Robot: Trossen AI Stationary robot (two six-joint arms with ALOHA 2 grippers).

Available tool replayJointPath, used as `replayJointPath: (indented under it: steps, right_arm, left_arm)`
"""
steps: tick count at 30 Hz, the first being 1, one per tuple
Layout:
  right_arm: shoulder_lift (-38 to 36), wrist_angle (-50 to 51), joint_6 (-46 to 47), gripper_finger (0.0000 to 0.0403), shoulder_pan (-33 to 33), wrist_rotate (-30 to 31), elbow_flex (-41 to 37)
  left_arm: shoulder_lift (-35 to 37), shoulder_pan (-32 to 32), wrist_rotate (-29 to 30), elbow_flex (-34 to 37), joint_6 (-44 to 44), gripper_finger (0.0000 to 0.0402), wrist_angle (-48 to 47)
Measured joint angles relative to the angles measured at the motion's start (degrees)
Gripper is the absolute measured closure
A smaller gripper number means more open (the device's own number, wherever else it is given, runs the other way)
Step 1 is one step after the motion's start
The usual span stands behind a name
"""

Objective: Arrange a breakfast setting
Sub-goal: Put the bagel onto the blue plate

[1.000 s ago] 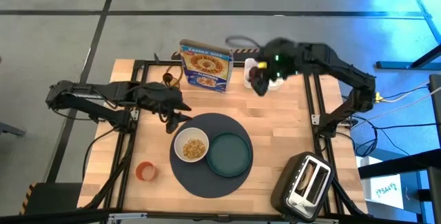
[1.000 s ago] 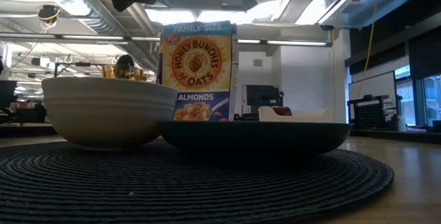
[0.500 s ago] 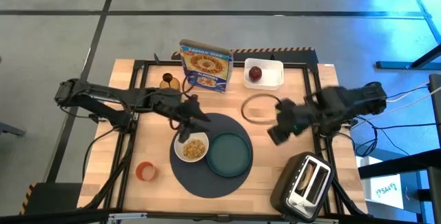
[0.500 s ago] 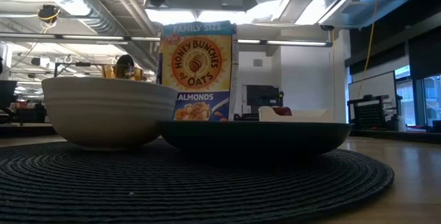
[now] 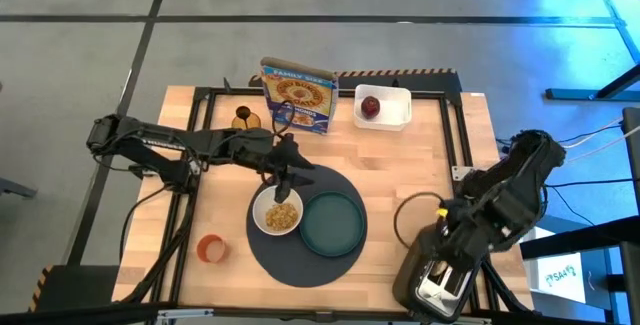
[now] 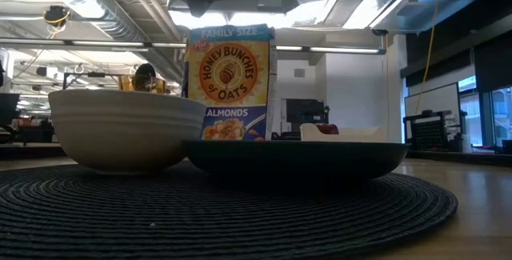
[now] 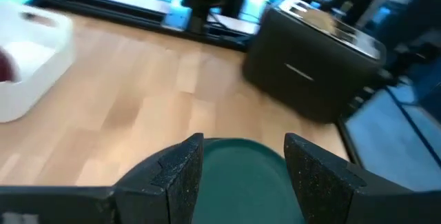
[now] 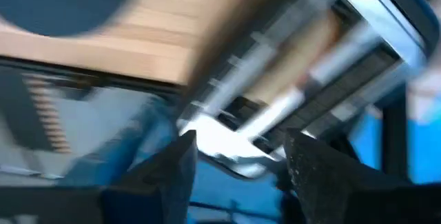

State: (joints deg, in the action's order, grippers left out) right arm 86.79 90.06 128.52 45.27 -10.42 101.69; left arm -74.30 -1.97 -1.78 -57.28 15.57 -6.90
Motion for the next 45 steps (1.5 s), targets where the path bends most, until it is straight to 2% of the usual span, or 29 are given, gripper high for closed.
replayJointPath:
  steps: [4, 9, 13, 16, 20, 23, 27, 34, 42, 45]
  right_arm:
    - [1.4, -0.8, 0.6, 0.0243, 0.6, -3.3, -3.1]
    - [2.3, -1.0, 0.4, 0.027, 0.5, -3.8, -6.3]
    - [2.3, -0.3, -0.6, 0.0262, 0.5, -4.5, -8.8]
    - [2.3, 0.0, -1.1, 0.0244, 0.5, -6.2, -10.8]
    - [2.3, 0.0, -1.5, 0.0218, 0.5, -5.4, -12.2]
    - [2.3, -0.1, -1.4, 0.0216, 0.5, -6.2, -13.5]
    - [2.3, -0.6, 0.1, 0.0246, 0.5, -8.7, -14.6]
    - [2.3, -2.9, 0.2, 0.0323, 0.4, -7.1, -14.8]
    - [2.2, -2.9, -0.1, 0.039, 0.4, -7.5, -14.7]
    - [2.1, -2.7, -0.2, 0.0396, 0.4, -7.6, -13.7]
  left_arm:
    - [1.0, -1.9, 6.8, 0.0, 0.0, 0.0205, 0.7]
    - [1.3, -3.2, 7.5, 0.0, -0.7, 0.0205, 0.0]
    - [1.3, -4.1, 7.6, 0.0, -0.6, 0.0205, -0.5]
    - [1.3, -4.3, 8.3, 0.0, -0.6, 0.0205, -0.6]
    - [1.3, -4.2, 8.9, 0.0, -0.6, 0.0205, -1.0]
    - [1.3, -4.2, 9.0, 0.0, -0.7, 0.0206, -1.1]
    - [1.3, -4.2, 11.1, 0.0, -1.2, 0.0206, -1.3]
    - [1.3, -3.5, 11.6, 0.0, -2.5, 0.0206, -1.3]
    - [1.3, -3.4, 11.6, 0.0, -3.7, 0.0206, -1.3]
    - [1.5, -3.4, 11.2, 0.0, -4.4, 0.0206, -1.4]
